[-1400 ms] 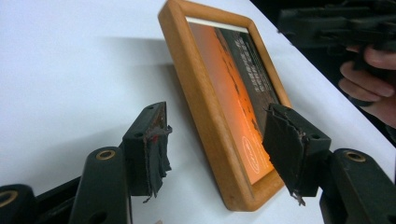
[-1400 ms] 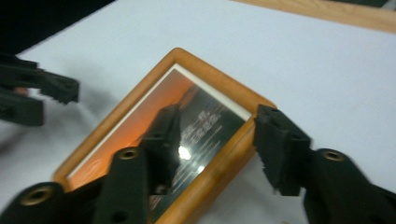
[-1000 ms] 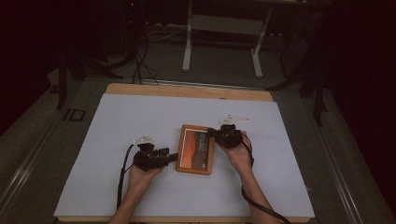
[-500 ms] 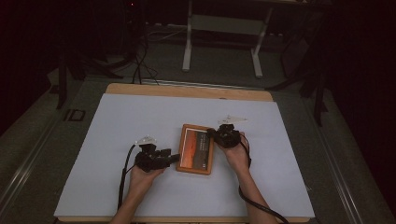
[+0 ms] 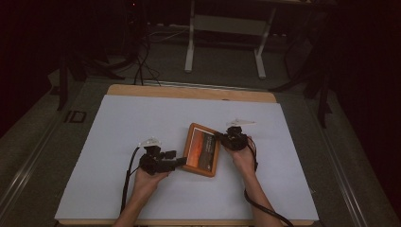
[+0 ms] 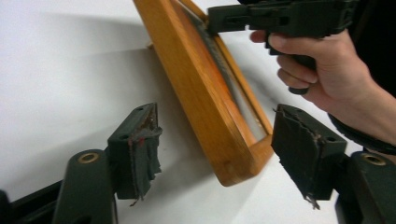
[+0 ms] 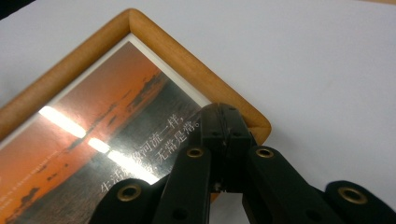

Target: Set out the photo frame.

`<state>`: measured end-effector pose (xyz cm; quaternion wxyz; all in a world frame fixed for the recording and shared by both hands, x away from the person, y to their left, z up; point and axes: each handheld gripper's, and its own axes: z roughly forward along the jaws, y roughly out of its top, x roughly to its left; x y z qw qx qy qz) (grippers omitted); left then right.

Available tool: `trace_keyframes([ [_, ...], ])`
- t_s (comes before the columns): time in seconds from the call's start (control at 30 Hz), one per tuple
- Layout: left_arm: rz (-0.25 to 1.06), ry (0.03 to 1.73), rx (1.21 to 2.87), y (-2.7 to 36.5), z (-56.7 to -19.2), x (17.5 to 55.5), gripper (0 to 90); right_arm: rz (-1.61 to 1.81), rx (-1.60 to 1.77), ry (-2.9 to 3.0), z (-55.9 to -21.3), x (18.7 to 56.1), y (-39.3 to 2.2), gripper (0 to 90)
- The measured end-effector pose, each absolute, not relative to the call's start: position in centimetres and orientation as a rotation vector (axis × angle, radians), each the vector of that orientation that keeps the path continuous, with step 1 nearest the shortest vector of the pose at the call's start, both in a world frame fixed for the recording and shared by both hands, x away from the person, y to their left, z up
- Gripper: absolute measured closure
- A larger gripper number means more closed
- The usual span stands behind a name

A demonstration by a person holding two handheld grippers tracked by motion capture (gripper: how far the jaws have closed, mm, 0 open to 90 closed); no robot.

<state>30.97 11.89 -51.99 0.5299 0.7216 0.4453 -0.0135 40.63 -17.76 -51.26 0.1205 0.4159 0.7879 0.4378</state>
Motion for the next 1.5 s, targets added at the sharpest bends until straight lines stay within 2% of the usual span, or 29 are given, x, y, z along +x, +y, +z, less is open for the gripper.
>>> trace_keyframes([
  [0.33,-0.055,1.067,1.784,8.9,-52.3,31.2,25.7,1.224,1.259,2.31,-52.2,40.9,-18.3,90.0],
  [0.7,-0.063,1.085,1.788,6.6,-52.1,31.6,37.8,1.228,1.252,2.323,-52.2,40.9,-18.4,90.0],
  [0.83,-0.016,1.125,1.795,6.1,-51.8,31.6,49.0,1.211,1.244,2.333,-52.1,41.0,-18.3,90.0],
  [1.07,-0.024,1.164,1.765,5.8,-51.5,31.6,53.3,1.195,1.227,2.333,-51.9,40.9,-18.5,90.0],
  [1.37,0.031,1.113,1.818,4.0,-50.1,31.6,59.4,1.265,1.113,2.3,-48.9,39.2,-20.2,89.7],
  [1.5,0.046,1.082,1.841,2.7,-49.3,31.4,65.4,1.272,1.03,2.281,-46.6,37.7,-21.7,86.9],
])
